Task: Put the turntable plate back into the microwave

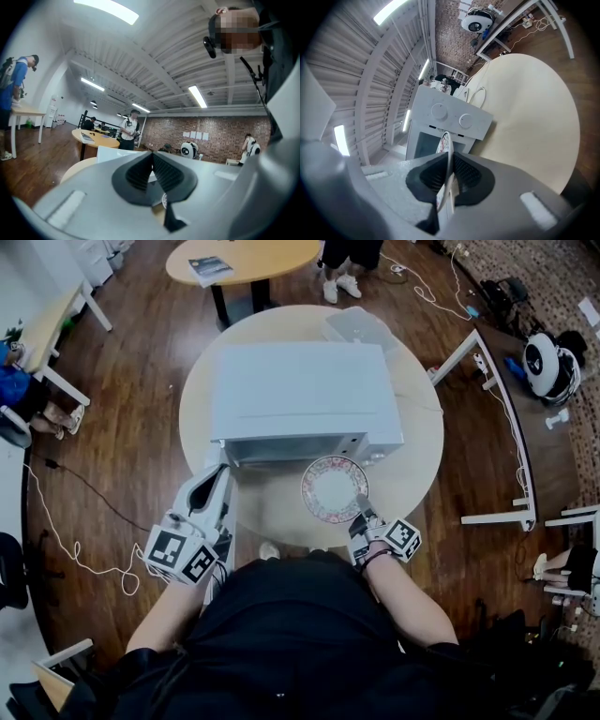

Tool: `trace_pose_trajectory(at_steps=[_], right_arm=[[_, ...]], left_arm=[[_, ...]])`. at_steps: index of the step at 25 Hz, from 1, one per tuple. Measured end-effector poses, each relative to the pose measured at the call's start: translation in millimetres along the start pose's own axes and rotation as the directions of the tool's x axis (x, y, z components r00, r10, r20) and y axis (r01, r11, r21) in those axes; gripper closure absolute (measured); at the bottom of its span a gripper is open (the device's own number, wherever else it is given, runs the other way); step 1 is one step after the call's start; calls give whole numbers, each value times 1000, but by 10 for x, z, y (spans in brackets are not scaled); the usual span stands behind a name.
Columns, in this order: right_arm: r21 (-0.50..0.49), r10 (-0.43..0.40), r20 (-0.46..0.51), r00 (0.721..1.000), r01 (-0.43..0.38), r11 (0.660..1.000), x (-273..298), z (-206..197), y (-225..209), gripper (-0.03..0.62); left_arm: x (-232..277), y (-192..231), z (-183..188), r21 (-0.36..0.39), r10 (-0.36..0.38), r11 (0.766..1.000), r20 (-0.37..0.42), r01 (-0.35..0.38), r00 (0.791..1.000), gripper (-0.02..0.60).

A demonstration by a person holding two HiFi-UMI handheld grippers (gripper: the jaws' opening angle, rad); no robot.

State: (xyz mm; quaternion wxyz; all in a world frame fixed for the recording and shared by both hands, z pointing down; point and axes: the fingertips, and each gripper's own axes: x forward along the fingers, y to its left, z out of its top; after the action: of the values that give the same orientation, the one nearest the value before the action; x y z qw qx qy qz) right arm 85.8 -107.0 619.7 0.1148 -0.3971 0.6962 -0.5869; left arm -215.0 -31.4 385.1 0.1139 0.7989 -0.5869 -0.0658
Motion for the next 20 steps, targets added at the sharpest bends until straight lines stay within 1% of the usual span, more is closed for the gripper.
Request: trace_pose_trajectory(at_steps=[20], right_arm=[[-31, 40, -122, 992, -44, 999, 302, -202, 159, 574]], left_arm=[[-109, 91, 21, 4, 63, 998, 12, -63, 998, 578]])
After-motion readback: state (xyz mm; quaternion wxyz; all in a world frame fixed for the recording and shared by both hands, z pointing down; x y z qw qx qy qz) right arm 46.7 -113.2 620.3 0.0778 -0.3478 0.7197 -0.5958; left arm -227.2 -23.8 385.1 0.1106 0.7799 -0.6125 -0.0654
